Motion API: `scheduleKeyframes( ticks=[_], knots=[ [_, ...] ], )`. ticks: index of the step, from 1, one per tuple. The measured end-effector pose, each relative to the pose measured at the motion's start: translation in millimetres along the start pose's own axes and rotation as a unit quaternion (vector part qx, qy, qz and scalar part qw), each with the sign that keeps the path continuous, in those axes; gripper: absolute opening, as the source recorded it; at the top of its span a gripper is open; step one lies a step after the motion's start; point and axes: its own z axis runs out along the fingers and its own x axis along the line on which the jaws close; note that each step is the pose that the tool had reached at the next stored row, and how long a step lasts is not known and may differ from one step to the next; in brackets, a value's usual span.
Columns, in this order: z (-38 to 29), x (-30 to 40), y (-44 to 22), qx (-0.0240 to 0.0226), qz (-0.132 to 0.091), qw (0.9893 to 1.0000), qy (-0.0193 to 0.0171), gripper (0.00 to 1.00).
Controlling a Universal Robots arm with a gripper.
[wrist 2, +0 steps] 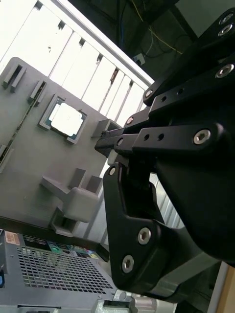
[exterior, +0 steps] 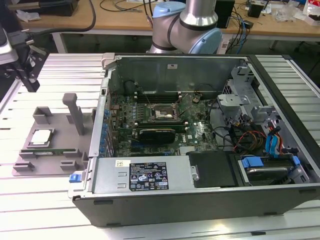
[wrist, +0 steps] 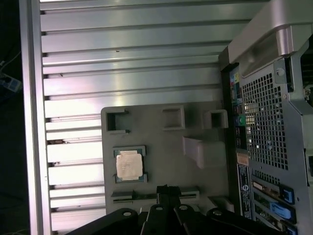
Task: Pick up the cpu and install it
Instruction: 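Reach for the cpu, then pick up the cpu and move it towards the insertion slot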
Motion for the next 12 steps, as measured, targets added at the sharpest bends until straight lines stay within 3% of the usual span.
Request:
scheduleKeyframes(
  ticks=[12],
  knots=[
    [1.0,0.1,0.0,0.0000,0.000,1.0000,0.0001,0.11]
  ],
)
